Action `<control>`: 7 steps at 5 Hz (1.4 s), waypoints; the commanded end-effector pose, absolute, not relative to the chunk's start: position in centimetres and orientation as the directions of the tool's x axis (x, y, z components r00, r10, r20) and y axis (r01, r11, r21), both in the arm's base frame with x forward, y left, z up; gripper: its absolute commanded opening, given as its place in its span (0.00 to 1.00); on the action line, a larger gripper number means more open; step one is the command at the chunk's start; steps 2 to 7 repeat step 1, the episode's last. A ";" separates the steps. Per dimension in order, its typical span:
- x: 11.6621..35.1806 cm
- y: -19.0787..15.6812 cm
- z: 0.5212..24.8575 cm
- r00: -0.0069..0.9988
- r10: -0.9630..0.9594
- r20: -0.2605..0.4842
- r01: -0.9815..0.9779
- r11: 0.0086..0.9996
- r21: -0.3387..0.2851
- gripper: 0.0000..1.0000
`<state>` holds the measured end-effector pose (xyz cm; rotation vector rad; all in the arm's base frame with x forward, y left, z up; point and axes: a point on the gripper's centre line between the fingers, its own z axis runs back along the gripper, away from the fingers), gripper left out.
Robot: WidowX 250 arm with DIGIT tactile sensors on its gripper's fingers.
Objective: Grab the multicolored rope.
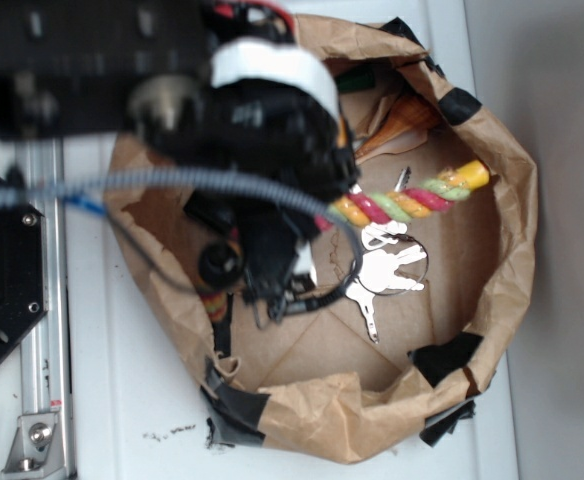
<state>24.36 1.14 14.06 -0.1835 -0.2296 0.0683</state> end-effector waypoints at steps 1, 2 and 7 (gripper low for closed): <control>25.6 -0.1 15.5 0.982 0.136 0.134 -0.105 0.970 -0.218 0.00; 25.6 -0.1 15.5 0.982 0.136 0.134 -0.105 0.970 -0.218 0.00; 25.6 -0.1 15.5 0.982 0.136 0.134 -0.105 0.970 -0.218 0.00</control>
